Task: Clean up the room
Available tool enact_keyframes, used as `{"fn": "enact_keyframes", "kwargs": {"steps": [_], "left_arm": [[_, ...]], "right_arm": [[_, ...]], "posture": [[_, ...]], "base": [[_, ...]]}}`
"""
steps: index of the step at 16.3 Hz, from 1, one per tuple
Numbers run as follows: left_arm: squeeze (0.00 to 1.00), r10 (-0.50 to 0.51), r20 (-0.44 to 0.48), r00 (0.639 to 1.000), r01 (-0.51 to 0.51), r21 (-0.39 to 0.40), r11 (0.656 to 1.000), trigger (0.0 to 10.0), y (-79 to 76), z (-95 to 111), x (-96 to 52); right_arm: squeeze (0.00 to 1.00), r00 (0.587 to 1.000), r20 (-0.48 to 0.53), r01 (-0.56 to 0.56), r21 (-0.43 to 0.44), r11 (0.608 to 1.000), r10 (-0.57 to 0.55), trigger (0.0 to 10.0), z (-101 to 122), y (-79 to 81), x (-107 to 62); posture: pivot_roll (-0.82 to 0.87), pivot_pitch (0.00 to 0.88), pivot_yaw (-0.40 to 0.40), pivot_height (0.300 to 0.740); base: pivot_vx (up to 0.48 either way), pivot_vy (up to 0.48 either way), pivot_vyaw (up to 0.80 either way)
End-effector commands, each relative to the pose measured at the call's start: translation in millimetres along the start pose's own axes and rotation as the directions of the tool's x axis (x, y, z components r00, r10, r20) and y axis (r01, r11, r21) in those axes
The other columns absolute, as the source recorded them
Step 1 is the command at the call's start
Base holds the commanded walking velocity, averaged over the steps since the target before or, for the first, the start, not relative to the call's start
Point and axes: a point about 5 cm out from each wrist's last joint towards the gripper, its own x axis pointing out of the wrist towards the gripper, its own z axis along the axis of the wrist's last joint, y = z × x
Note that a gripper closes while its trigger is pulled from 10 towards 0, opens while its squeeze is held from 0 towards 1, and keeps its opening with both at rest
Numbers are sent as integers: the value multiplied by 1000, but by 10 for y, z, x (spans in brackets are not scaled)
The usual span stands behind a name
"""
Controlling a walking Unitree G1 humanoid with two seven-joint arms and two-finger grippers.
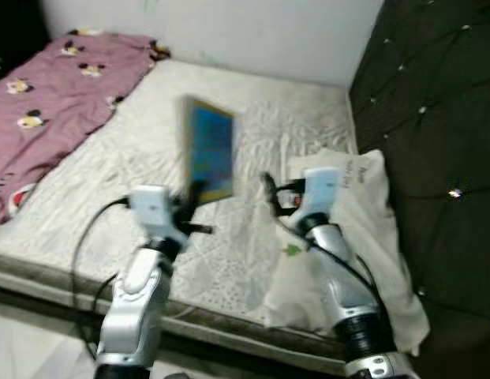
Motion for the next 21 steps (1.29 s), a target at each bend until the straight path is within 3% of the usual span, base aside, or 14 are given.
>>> {"fn": "enact_keyframes", "kwargs": {"steps": [1,5,8,10,13,17,19,21], "left_arm": [[0,-48,18,999,48,-10,999,10000,-135,30,44],[0,51,1,999,-51,15,999,10000,-38,17,-24],[0,67,9,998,-67,41,997,10000,13,83,-60],[0,90,-11,996,-90,3,996,10000,49,90,-143],[0,90,-47,995,-92,-52,994,10000,12,7,-241],[0,87,-59,994,-92,-98,991,10000,-19,-13,-165],[0,85,-56,995,-90,-103,991,10000,8,4,-108],[0,75,-39,996,-78,-95,992,10000,-3,54,-57]], "right_arm": [[0,998,-12,54,-14,998,-54,10000,-28,-179,-47],[0,998,-8,57,-37,998,-58,10000,2,-200,-37],[0,999,-6,49,-56,997,-49,10000,59,-167,31],[0,1000,-5,-17,-63,998,17,10000,89,-3,86],[0,999,-29,-45,-25,999,44,10000,-29,93,10],[0,997,-71,-18,-5,1000,17,10000,-166,36,-90],[0,998,-62,-16,-92,996,10,10000,-157,-25,-96],[0,997,-83,0,-93,996,-8,10000,-182,-79,-85]], "posture": [[-11,38,-45,740],[-8,50,-55,740],[-12,73,-79,740],[-3,70,-82,740],[10,61,-64,740],[-5,51,-55,740],[-12,60,-58,740],[-5,61,-64,740]], "base": [[0,0,0],[0,0,-125],[0,0,-323],[0,0,0],[0,0,0],[0,191,0],[0,480,0],[0,480,0]]}}
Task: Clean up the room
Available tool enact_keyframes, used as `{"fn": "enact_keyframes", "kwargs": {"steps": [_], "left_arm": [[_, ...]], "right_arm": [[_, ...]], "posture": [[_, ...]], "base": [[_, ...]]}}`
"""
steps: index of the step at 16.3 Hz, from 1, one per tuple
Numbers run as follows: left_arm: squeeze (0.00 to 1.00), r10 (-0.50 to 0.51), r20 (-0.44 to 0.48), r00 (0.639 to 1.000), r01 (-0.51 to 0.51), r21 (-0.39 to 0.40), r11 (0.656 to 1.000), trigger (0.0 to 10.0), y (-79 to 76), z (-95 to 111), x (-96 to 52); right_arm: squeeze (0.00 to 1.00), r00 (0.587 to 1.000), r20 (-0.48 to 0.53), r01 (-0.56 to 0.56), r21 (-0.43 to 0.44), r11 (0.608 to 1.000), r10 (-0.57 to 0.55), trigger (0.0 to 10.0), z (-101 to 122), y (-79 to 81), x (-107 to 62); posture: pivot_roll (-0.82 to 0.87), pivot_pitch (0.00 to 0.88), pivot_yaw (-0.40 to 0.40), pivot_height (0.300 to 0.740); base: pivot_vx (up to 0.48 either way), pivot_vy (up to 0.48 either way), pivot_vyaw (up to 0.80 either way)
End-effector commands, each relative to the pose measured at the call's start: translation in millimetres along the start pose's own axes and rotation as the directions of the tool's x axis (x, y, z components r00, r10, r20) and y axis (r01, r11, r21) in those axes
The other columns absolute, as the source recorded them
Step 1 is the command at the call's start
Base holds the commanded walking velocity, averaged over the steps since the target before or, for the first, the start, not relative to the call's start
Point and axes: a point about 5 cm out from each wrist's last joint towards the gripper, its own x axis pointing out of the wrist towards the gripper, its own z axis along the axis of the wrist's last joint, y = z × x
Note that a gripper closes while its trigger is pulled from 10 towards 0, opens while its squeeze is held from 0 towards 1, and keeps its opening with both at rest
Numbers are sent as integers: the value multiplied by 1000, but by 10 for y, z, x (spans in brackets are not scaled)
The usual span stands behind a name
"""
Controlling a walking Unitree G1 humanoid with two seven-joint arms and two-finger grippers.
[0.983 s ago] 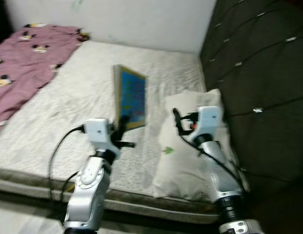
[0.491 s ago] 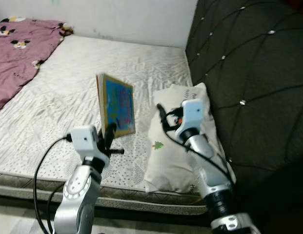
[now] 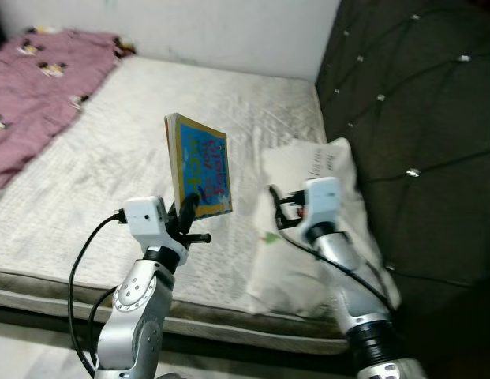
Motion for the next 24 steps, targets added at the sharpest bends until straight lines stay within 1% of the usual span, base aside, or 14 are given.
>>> {"fn": "enact_keyframes", "kwargs": {"steps": [1,3,4,5,8,10,13,15,16,18,20,22,23,24], "left_arm": [[0,-4,42,999,4,5,1000,10000,-6,100,29],[0,-2,41,999,1,21,1000,10000,7,110,23],[0,4,21,1000,-4,3,1000,10000,26,67,-26],[0,6,21,1000,-6,7,1000,10000,26,65,-27],[0,25,36,999,-26,38,999,10000,32,73,-22],[0,47,33,998,-47,2,999,10000,73,77,-26],[0,72,54,996,-70,-45,997,10000,121,88,-35],[0,108,77,991,-109,9,994,10000,173,98,-52],[0,115,76,990,-116,14,993,10000,183,92,-55],[0,143,87,986,-148,51,988,10000,216,106,-54],[0,124,90,988,-130,68,989,10000,215,118,-45],[0,120,94,988,-132,134,982,10000,237,135,-52],[0,140,138,980,-173,263,949,10000,284,172,-69],[0,241,146,959,-276,317,907,10000,394,172,-98]], "right_arm": [[0,1000,-19,-15,30,999,15,10000,-21,52,20],[0,1000,-23,-15,56,998,16,10000,-24,52,23],[0,1000,-4,-23,70,997,23,10000,14,62,27],[0,1000,1,-20,72,997,20,10000,24,56,27],[0,1000,8,-6,71,997,6,10000,37,10,22],[0,1000,4,4,66,998,-5,10000,24,-32,4],[0,1000,6,-1,65,998,1,10000,26,-22,-2],[0,1000,5,-9,63,998,9,10000,29,-3,5],[0,1000,4,-11,62,998,11,10000,29,0,6],[0,1000,3,-12,64,998,11,10000,34,0,12],[0,1000,5,-10,62,998,10,10000,38,-8,12],[0,1000,7,-7,60,998,7,10000,43,-15,9],[0,1000,8,-7,61,998,6,10000,43,-22,-2],[0,1000,7,-8,65,998,7,10000,36,-30,-14]], "posture": [[3,62,-67,740],[3,59,-69,740],[3,56,-70,740],[3,57,-70,740],[-2,57,-69,740],[-7,58,-71,740],[-5,57,-76,740],[-4,57,-77,740],[-5,55,-78,740],[-5,55,-78,740],[-7,56,-76,740],[-8,58,-76,740],[-7,60,-75,740],[-5,62,-75,740]], "base": [[0,480,0],[0,480,0],[0,480,0],[0,352,0],[0,0,0],[0,0,0],[0,0,0],[0,0,0],[0,0,0],[0,0,-747],[0,0,-356],[0,0,0],[0,0,0],[0,0,0]]}}
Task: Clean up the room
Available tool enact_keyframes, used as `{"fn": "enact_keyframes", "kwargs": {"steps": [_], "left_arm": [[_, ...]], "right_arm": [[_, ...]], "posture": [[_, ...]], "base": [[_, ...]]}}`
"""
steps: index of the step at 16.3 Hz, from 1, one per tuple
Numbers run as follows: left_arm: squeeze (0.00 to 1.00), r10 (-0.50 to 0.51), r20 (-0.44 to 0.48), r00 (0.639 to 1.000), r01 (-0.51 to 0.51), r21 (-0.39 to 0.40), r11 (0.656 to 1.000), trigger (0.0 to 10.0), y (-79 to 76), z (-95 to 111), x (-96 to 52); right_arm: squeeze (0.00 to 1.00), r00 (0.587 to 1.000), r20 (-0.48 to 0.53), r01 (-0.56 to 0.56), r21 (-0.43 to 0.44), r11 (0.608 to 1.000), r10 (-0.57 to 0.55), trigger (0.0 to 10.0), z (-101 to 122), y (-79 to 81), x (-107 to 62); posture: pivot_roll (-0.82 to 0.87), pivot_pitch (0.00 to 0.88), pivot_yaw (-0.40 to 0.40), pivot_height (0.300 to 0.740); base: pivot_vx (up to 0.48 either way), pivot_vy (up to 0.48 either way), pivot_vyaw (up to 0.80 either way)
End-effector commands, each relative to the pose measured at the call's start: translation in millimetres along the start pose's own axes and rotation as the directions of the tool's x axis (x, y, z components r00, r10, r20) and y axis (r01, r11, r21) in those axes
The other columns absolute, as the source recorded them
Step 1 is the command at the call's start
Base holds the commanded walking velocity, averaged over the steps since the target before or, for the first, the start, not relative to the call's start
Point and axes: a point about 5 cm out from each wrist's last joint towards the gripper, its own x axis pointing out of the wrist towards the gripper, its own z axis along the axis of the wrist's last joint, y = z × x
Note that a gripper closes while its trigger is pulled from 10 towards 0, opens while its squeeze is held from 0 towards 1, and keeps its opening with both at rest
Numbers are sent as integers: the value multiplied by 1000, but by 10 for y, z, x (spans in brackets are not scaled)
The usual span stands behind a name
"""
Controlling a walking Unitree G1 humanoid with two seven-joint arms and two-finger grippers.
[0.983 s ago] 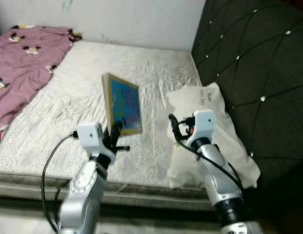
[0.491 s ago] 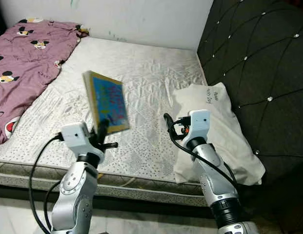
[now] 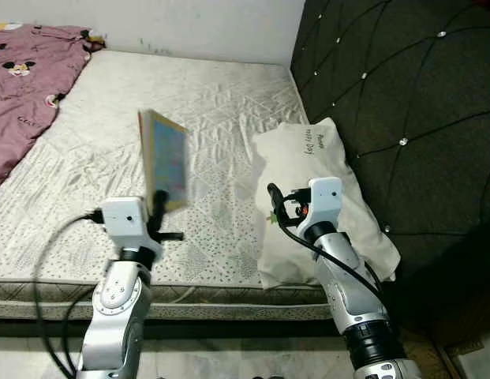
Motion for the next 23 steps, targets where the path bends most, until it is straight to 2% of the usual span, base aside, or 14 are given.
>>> {"fn": "enact_keyframes", "kwargs": {"steps": [1,2,3,4,5,7,9,10,12,15,18,20,23], "left_arm": [[0,71,-55,996,-73,-39,997,10000,107,-4,4],[0,27,-76,997,-36,-119,992,10000,93,-15,6],[0,-32,-25,999,28,-159,987,10000,73,34,5],[0,31,-4,1000,-31,-197,980,10000,88,43,15],[0,22,24,999,-17,-208,978,10000,70,56,25],[0,13,45,999,-5,-167,986,10000,57,66,27],[0,-1,65,998,6,-65,998,10000,99,67,16],[0,33,40,999,-29,-113,993,10000,175,37,-10],[0,81,6,997,-79,-123,989,10000,211,6,-28],[0,23,2,1000,-22,-124,992,10000,138,-13,-126],[0,32,-22,999,-35,-149,988,10000,143,-52,-222],[0,-5,-7,1000,3,-175,984,10000,104,-37,-221],[0,-43,22,999,47,-198,979,10000,52,30,-162]], "right_arm": [[0,1000,7,2,4,1000,-2,10000,18,-32,-26],[0,1000,6,2,4,1000,-2,10000,15,-31,-26],[0,1000,5,0,6,1000,0,10000,16,-24,-19],[0,1000,9,-4,9,1000,4,10000,30,-3,-4],[0,1000,11,-5,9,1000,5,10000,36,0,-1],[0,1000,14,-6,7,1000,6,10000,45,-4,-2],[0,1000,14,-3,2,1000,3,10000,40,-26,-19],[0,1000,18,-2,1,1000,2,10000,46,-32,-30],[0,999,41,-4,9,1000,4,10000,88,-37,-39],[0,994,82,73,27,997,-75,10000,161,-203,-119],[0,992,73,102,21,995,-103,10000,136,-286,-232],[0,994,54,93,-3,996,-93,10000,76,-280,-299],[0,995,53,84,0,996,-84,10000,95,-255,-272]], "posture": [[-4,62,-75,740],[-4,62,-75,740],[-2,66,-76,740],[-4,67,-76,740],[-6,67,-76,740],[-7,67,-76,740],[-9,66,-76,740],[-8,65,-75,740],[-2,63,-75,740],[11,57,-69,740],[12,58,-65,740],[10,59,-69,740],[11,57,-69,740]], "base": [[0,0,0],[0,0,0],[0,0,0],[0,0,0],[0,0,0],[0,0,0],[0,0,0],[0,0,0],[0,0,0],[0,0,0],[0,0,0],[0,0,0],[196,0,-619]]}}
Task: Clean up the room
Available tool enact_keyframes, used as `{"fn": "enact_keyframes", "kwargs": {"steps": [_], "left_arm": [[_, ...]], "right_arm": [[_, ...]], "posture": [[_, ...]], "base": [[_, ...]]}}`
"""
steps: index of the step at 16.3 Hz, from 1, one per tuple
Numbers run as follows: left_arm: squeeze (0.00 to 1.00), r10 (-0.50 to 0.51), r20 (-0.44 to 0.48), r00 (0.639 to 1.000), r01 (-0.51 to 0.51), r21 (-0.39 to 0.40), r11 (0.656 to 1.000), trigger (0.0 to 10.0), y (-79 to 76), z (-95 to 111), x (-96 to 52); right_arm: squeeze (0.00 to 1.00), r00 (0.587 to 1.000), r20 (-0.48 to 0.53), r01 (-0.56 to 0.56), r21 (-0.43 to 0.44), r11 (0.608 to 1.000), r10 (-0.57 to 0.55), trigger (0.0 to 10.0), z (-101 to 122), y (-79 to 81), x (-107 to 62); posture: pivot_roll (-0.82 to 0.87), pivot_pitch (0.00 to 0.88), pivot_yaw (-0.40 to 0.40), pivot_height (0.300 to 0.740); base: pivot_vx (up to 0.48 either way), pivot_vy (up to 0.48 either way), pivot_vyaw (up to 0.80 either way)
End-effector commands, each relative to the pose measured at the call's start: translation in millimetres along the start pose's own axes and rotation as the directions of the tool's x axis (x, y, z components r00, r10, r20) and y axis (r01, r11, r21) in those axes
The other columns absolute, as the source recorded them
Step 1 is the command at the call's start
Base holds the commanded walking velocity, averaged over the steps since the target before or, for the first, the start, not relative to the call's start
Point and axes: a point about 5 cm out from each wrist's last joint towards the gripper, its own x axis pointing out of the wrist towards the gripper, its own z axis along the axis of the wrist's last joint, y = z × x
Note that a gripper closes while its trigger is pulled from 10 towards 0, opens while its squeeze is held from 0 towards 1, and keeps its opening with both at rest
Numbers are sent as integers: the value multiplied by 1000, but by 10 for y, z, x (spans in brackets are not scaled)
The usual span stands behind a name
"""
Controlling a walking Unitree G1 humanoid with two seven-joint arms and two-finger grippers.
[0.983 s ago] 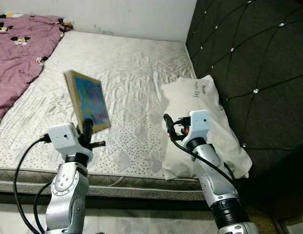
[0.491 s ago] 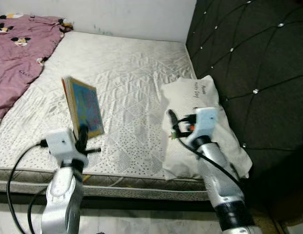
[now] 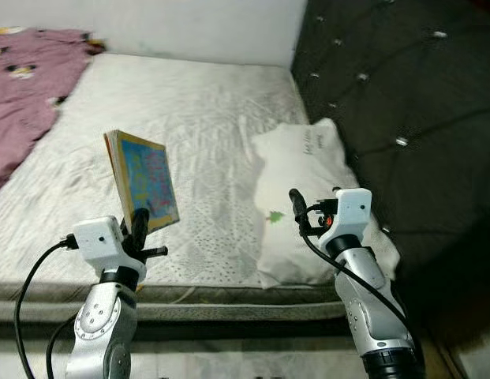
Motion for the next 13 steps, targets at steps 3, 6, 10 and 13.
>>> {"fn": "enact_keyframes", "kwargs": {"steps": [3,6,10,13], "left_arm": [[0,-61,64,996,61,-3,998,10000,-113,156,48],[0,-57,61,997,58,-13,998,10000,-114,143,34],[0,-63,57,996,64,-20,998,10000,-136,140,48],[0,-72,52,996,74,-26,997,10000,-150,128,46]], "right_arm": [[0,1000,20,5,-6,1000,-5,10000,98,-17,54],[0,1000,14,-3,-3,1000,3,10000,74,23,30],[0,1000,9,2,-9,1000,-2,10000,70,-3,42],[0,1000,6,7,-15,1000,-7,10000,65,-15,51]], "posture": [[13,58,-67,740],[13,61,-68,740],[8,63,-67,740],[8,63,-67,740]], "base": [[306,0,-169],[311,0,0],[296,0,0],[277,0,0]]}}
